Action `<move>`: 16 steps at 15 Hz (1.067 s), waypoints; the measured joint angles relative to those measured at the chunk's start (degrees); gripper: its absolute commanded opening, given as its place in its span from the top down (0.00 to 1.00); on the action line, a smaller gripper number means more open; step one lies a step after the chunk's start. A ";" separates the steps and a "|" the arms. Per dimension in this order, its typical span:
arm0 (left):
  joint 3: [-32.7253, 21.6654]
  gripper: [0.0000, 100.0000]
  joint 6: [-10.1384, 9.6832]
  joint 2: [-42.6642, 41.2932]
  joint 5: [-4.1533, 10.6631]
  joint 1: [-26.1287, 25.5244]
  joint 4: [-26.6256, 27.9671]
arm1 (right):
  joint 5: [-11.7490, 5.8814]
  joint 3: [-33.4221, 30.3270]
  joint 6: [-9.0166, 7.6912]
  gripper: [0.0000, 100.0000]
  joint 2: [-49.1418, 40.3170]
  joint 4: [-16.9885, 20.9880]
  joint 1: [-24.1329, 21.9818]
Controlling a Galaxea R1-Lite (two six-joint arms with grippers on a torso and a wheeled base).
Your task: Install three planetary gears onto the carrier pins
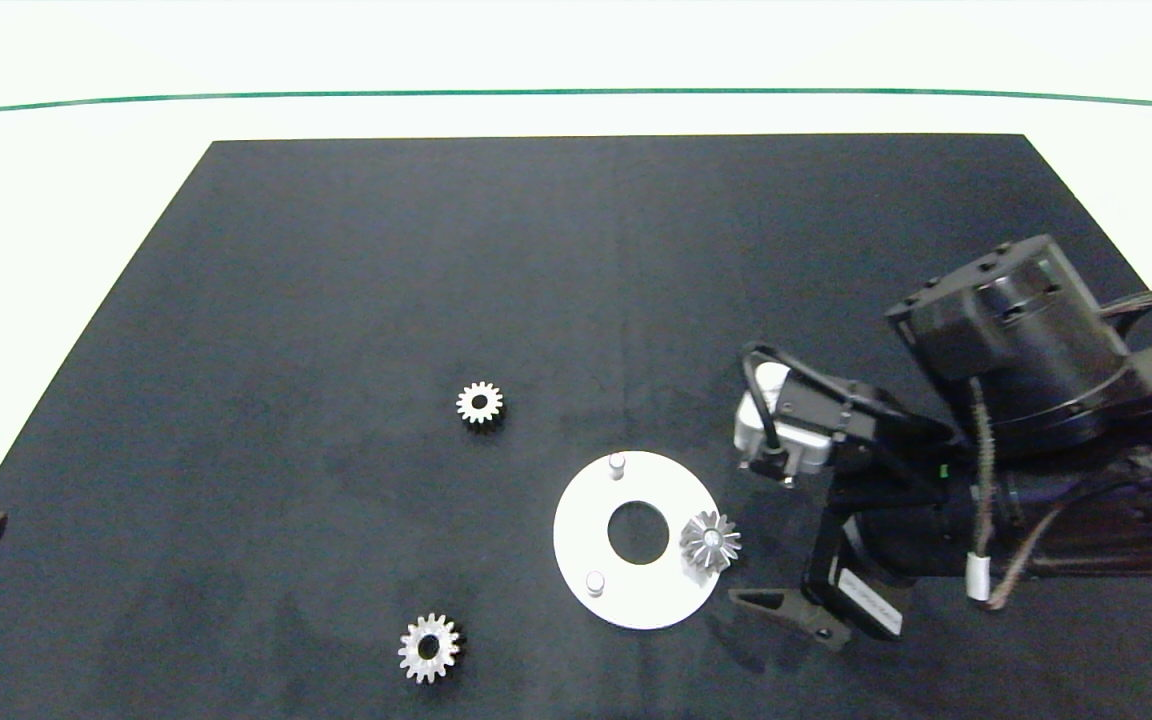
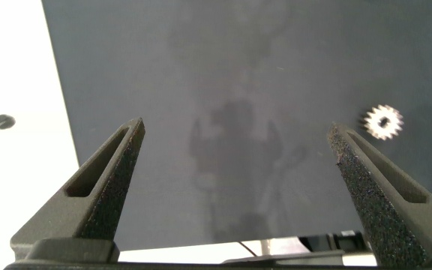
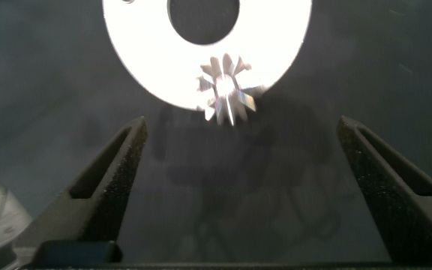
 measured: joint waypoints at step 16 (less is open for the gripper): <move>17.03 0.00 0.41 15.35 13.42 -35.54 -20.74 | 2.01 15.70 -0.02 0.00 -32.09 -7.89 -8.68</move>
